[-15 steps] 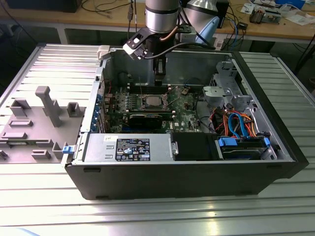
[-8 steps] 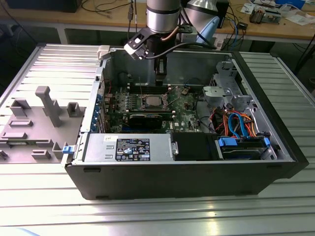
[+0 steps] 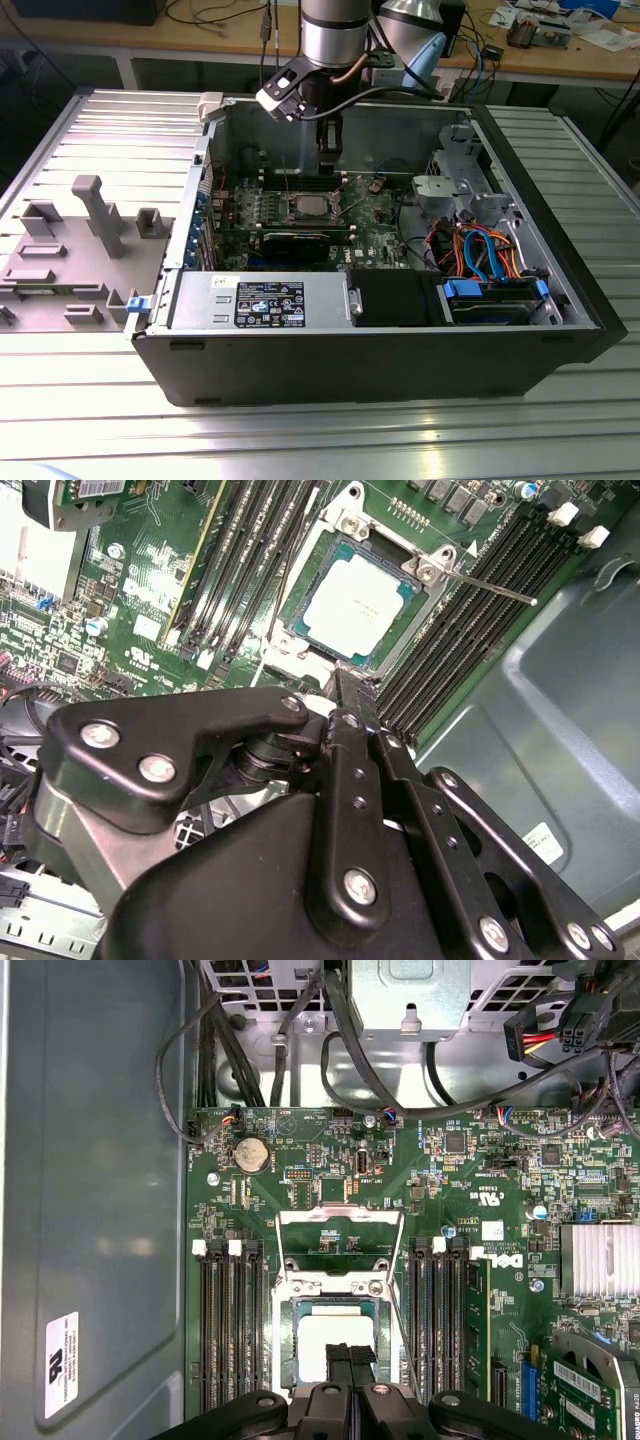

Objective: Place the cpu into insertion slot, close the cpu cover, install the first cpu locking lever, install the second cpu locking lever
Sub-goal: 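Close the cpu cover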

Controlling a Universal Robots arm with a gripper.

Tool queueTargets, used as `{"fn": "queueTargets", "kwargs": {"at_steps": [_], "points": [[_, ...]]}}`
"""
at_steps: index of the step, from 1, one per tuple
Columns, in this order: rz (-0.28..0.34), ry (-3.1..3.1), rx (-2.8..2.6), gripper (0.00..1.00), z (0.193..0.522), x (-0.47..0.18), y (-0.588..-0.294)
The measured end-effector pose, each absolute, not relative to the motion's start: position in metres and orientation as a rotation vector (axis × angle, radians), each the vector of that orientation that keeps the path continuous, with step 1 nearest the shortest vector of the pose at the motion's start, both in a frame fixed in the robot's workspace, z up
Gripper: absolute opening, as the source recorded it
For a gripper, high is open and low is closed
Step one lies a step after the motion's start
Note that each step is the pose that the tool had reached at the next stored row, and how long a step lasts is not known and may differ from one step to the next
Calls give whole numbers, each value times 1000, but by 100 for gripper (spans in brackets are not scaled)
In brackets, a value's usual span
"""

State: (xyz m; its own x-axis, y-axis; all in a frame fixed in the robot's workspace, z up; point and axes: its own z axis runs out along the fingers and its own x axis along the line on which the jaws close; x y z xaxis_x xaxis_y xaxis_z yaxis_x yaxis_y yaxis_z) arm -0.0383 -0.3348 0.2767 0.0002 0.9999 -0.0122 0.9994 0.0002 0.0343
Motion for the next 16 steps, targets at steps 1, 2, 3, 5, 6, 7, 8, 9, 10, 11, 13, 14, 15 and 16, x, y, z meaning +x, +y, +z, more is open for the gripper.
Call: {"fn": "queueTargets", "kwargs": {"at_steps": [1,2,3,5,6,7,8,9,10,11,13,14,15,16], "points": [[24,2198,2198,11,277,-38,-335],[24,2198,2198,11,277,-38,-335],[24,2198,2198,11,277,-38,-335],[24,2198,2198,11,277,-38,-335],[24,2198,2198,11,277,-37,-335],[24,2198,2198,11,277,-37,-335],[24,2198,2198,11,277,-37,-335],[24,2198,2198,11,277,-36,-335],[24,2198,2198,11,277,-36,-335],[24,2198,2198,11,277,-36,-335],[24,2198,2198,11,277,-35,-335],[24,2198,2198,11,277,-35,-335],[24,2198,2198,11,277,-34,-335],[24,2198,2198,11,277,-34,-335]]}}
